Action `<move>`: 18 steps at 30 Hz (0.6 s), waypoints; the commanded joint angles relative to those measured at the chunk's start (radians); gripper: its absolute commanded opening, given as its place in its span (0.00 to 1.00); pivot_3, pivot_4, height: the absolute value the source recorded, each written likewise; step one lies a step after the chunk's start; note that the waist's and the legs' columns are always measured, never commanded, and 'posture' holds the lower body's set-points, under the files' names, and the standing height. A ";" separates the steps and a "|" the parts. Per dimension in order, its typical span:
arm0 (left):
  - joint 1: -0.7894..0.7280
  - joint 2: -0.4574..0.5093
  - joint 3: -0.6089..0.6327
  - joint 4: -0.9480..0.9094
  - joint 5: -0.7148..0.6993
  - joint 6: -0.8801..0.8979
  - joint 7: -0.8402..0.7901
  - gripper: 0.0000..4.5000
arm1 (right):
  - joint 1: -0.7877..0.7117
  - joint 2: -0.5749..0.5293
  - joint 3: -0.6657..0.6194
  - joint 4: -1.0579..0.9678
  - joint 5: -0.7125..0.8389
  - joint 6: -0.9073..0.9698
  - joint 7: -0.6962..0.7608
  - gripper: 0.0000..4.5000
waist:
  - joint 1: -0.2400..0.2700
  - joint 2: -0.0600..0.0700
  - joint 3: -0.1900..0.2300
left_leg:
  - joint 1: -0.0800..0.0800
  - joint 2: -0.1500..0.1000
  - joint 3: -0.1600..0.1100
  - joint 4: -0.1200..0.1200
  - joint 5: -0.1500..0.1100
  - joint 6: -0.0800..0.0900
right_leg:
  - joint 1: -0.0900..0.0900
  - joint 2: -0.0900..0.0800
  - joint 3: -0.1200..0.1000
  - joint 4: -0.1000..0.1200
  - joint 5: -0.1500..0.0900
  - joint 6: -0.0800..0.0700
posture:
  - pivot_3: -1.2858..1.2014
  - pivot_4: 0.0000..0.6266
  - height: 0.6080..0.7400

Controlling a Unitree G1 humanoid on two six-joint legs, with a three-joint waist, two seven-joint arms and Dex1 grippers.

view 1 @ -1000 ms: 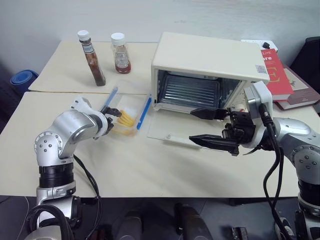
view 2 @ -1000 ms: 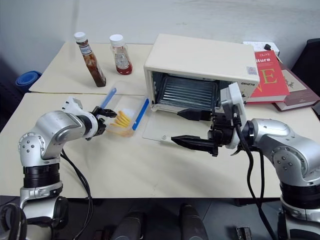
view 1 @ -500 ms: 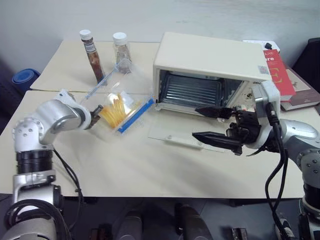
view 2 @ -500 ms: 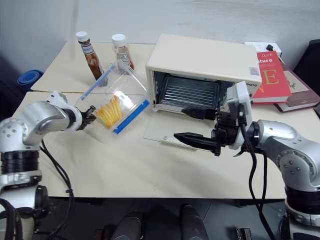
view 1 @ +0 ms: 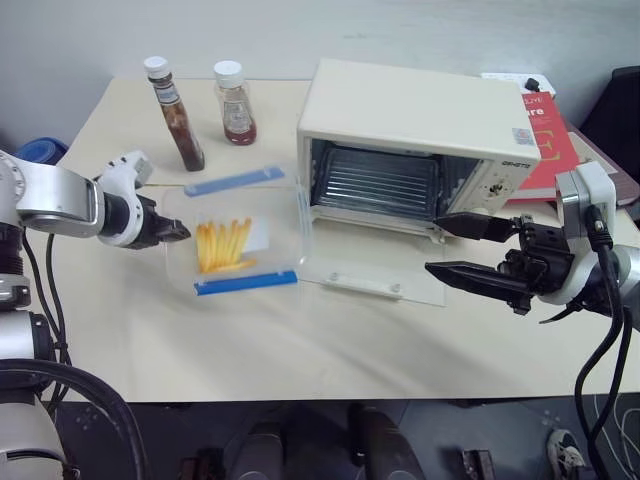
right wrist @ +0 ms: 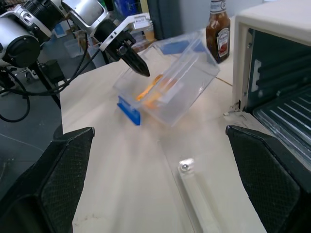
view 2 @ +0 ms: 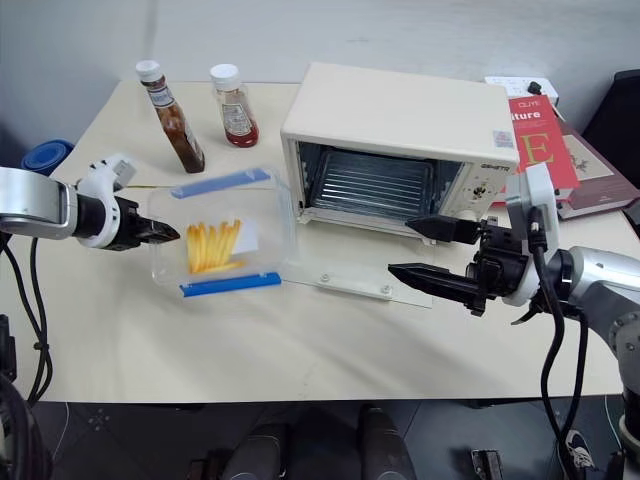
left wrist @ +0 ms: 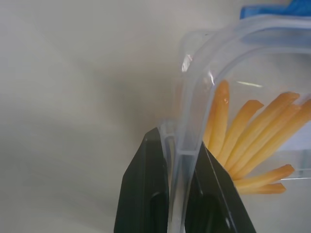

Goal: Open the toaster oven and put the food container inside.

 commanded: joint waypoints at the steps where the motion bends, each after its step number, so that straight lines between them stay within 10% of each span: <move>1: -0.106 -0.007 -0.050 -0.017 0.139 -0.002 -0.183 0.01 | 0.007 -0.019 -0.046 -0.056 0.036 0.000 -0.021 1.00 | -0.003 0.000 0.000 | -0.001 0.000 0.000 0.000 0.000 0.000 | -0.002 0.000 0.000 0.001 0.000 0.000 | 0.52 0.24 1.00; 18: -0.353 -0.360 -0.136 0.150 0.405 -0.002 -0.458 0.01 | 0.228 -0.016 -0.210 -0.180 0.087 -0.009 -0.120 1.00 | -0.002 -0.002 0.001 | -0.003 -0.001 0.001 0.001 0.001 0.002 | -0.003 0.000 0.003 0.002 0.001 0.002 | 0.52 0.24 1.00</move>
